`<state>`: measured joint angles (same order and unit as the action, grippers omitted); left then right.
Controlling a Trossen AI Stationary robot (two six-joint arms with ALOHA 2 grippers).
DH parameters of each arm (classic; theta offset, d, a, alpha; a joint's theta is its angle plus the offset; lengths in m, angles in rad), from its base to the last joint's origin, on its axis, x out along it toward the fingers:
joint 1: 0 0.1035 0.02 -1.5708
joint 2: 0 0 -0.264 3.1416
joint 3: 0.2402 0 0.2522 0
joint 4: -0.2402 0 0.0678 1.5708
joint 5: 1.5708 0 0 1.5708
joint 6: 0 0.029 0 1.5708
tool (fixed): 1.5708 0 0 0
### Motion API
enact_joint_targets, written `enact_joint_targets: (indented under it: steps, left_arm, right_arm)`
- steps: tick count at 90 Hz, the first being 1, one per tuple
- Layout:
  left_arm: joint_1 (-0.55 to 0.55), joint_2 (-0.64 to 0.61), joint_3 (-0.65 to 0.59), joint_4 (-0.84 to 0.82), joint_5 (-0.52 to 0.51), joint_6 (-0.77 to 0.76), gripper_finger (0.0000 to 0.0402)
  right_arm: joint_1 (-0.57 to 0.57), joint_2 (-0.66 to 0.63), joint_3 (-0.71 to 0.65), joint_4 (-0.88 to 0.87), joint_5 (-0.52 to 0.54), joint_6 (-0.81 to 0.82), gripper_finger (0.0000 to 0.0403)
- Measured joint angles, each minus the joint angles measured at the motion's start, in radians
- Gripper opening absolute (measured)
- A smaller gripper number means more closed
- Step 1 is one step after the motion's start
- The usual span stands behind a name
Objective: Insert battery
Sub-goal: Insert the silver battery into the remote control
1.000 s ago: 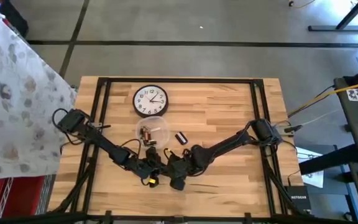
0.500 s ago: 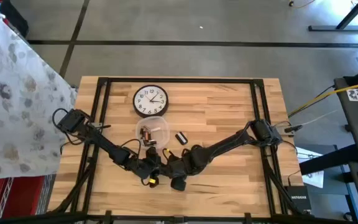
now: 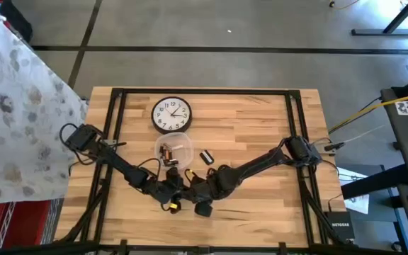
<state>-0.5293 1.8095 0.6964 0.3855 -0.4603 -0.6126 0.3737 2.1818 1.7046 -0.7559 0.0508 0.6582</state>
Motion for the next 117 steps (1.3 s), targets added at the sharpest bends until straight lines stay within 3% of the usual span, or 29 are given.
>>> enact_joint_targets:
  steps: [23, 39, 54, 83, 117]
  left_arm:
    - [0.000, 0.000, 0.000, 0.000, 0.000, 0.000, 0.0075]
    - [0.000, 0.000, 0.000, 0.000, 0.000, -0.001, 0.0075]
    - [0.000, 0.000, 0.000, 0.000, 0.000, -0.004, 0.0075]
    - [0.000, 0.000, -0.001, 0.004, 0.000, -0.004, 0.0075]
    - [0.000, 0.000, -0.001, 0.012, 0.000, 0.000, 0.0075]
  right_arm:
    - [0.013, 0.004, 0.001, 0.005, 0.002, -0.036, 0.0167]
    - [0.020, 0.028, 0.002, 0.007, 0.002, -0.033, 0.0197]
    - [0.020, 0.032, 0.002, -0.008, 0.001, -0.004, 0.0159]
    - [0.019, 0.047, 0.004, -0.023, 0.005, -0.001, 0.0017]
    - [0.010, 0.026, 0.032, -0.080, -0.028, 0.032, 0.0006]
